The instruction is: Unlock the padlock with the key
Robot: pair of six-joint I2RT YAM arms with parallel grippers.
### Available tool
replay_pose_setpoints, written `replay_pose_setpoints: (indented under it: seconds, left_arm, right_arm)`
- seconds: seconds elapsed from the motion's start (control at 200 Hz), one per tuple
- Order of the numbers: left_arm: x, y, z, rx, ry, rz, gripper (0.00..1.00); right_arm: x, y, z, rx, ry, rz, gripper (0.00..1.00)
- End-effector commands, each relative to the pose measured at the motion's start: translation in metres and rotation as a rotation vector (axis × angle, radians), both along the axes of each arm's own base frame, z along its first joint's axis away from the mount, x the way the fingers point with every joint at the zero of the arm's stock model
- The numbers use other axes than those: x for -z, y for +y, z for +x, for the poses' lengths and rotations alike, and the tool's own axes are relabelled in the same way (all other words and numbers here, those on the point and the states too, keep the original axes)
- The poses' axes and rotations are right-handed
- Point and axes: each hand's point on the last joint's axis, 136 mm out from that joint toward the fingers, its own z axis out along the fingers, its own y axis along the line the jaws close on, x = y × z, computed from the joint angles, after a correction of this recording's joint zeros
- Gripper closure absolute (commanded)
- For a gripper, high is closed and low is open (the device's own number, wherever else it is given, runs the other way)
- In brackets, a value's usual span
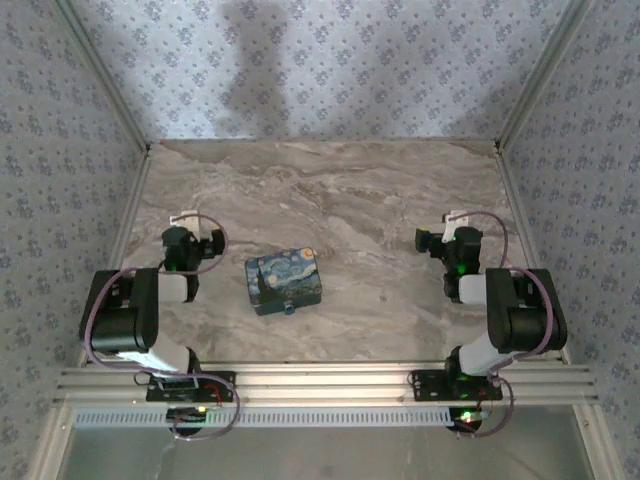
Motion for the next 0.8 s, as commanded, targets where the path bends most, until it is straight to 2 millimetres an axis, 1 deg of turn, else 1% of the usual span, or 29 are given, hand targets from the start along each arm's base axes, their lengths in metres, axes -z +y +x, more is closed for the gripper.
replay_pose_setpoints:
  seconds: [0.0, 0.794]
  left_arm:
    - [-0.0108, -0.0033, 0.0076, 0.020, -0.030, 0.011, 0.02]
    - [-0.0108, -0.0031, 0.0078, 0.022, -0.029, 0.007, 0.02]
  right_arm:
    - [-0.0088, -0.0025, 0.0056, 0.005, -0.025, -0.017, 0.00]
    - [-0.0091, -0.0035, 0.0058, 0.005, -0.026, -0.008, 0.00]
